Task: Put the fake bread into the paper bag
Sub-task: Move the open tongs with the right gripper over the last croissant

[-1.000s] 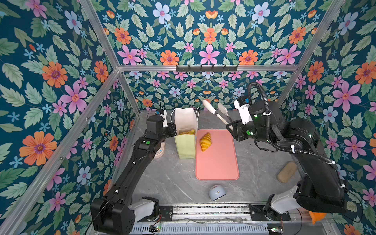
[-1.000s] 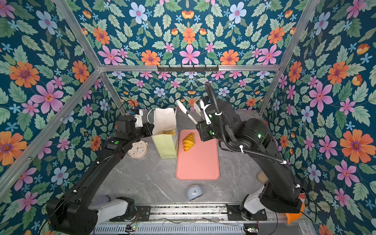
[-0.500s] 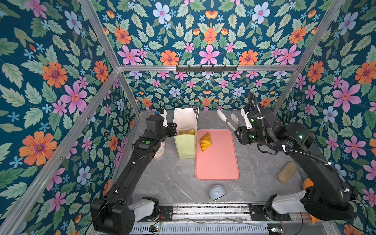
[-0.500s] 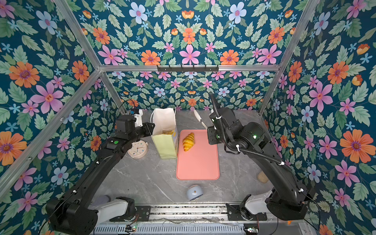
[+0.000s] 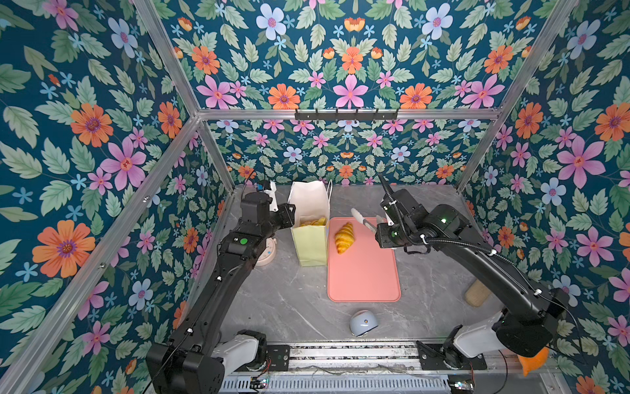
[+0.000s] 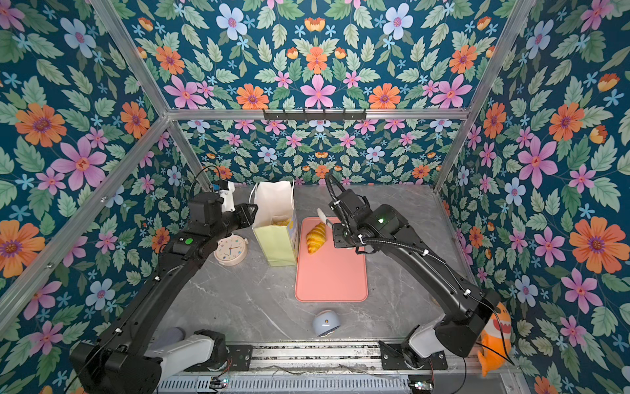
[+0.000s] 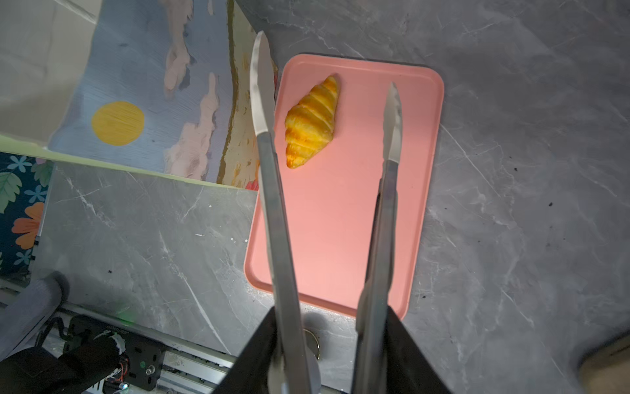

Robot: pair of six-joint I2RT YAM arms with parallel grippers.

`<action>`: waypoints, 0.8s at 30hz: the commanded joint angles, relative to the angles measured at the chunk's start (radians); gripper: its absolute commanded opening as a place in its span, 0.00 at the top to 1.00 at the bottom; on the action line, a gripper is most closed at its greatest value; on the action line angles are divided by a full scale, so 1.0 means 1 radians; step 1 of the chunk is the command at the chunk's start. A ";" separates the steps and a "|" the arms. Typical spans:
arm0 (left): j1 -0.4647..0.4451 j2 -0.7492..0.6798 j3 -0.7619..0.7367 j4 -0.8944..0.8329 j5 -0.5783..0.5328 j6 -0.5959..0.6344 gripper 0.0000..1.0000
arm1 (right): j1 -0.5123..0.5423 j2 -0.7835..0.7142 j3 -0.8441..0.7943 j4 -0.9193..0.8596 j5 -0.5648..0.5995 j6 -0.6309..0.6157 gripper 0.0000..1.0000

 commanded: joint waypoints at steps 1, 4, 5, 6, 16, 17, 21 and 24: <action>0.000 -0.012 0.007 -0.013 -0.022 0.001 0.62 | 0.002 0.030 -0.010 0.064 -0.044 0.039 0.55; -0.001 -0.020 0.008 -0.019 -0.031 0.004 0.61 | 0.002 0.070 -0.004 0.072 -0.067 0.051 0.55; 0.000 -0.023 0.008 -0.021 -0.033 0.006 0.61 | 0.001 0.081 0.000 0.070 -0.075 0.057 0.55; -0.001 -0.023 0.010 -0.022 -0.035 0.007 0.61 | 0.003 0.093 0.004 0.071 -0.081 0.063 0.55; -0.001 -0.044 0.018 -0.037 -0.055 0.017 0.59 | 0.050 0.256 0.092 -0.002 -0.008 0.099 0.54; 0.001 -0.046 0.019 -0.040 -0.056 0.018 0.59 | 0.055 0.271 0.102 -0.009 -0.001 0.100 0.53; -0.001 -0.054 0.018 -0.046 -0.062 0.021 0.59 | 0.064 0.324 0.123 -0.024 0.003 0.108 0.53; 0.000 -0.059 0.013 -0.046 -0.067 0.023 0.58 | 0.066 0.345 0.126 -0.021 -0.003 0.111 0.53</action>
